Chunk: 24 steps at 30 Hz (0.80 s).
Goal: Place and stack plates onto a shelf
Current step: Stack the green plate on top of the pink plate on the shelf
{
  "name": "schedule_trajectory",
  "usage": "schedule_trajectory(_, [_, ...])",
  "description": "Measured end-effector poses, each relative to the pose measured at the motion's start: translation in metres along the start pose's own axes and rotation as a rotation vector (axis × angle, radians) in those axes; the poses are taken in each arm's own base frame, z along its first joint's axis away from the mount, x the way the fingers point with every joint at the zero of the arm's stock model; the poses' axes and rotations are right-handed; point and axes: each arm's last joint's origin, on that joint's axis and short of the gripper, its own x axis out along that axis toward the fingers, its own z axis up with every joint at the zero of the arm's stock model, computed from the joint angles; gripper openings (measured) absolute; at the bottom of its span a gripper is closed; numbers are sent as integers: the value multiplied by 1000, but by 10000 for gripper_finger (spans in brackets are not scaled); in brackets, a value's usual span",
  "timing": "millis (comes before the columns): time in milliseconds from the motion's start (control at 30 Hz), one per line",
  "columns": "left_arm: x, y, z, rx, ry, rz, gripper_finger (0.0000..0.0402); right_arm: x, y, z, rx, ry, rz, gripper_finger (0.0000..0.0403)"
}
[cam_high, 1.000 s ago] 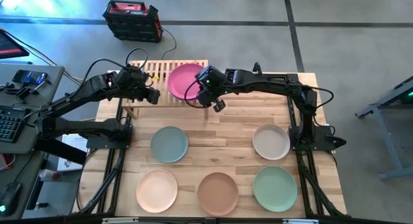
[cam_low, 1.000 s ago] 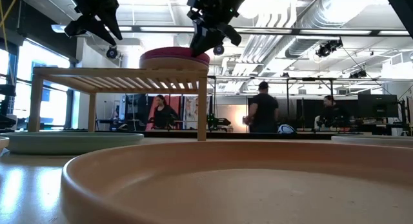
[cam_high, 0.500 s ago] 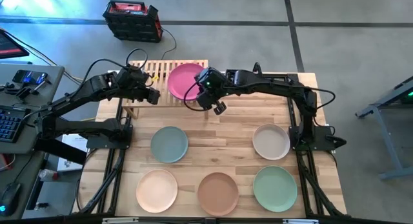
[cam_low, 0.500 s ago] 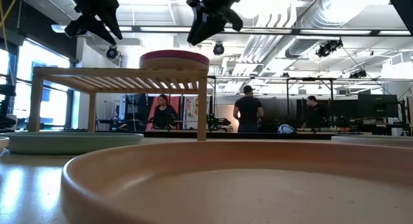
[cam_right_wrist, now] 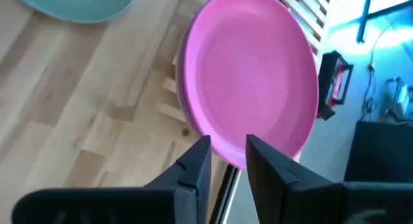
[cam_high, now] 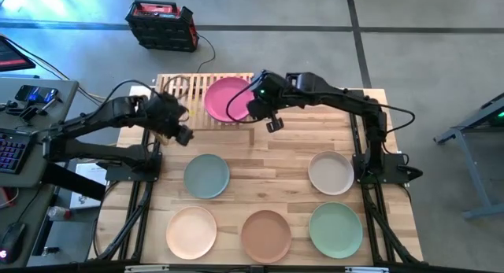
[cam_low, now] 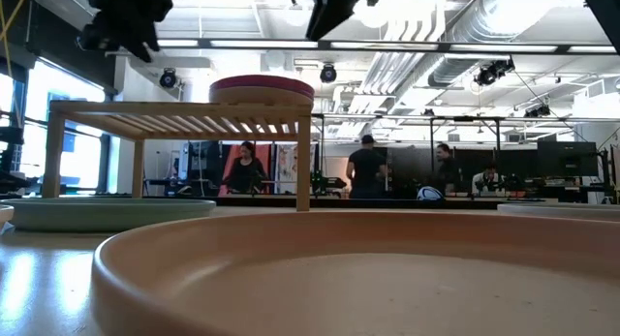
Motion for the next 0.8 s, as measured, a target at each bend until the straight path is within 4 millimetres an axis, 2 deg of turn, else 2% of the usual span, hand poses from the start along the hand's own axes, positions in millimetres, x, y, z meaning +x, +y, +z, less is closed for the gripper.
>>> schedule_trajectory(267, [1, -18, -22, 99, 71, -20, 97, -47, 8, 8, 115, -13, -18, 75])
schedule_trajectory(433, [0, -26, -34, 139, 91, -41, 97, -75, 26, 12, 184, -30, -16, 75])
schedule_trajectory(600, [0, -34, -44, 174, 104, -46, 97, -98, 48, 19, 379, -66, 30, 75])
schedule_trajectory(800, [5, -42, -53, 235, 122, -34, 97, -118, 85, 25, 643, -12, 239, 75])
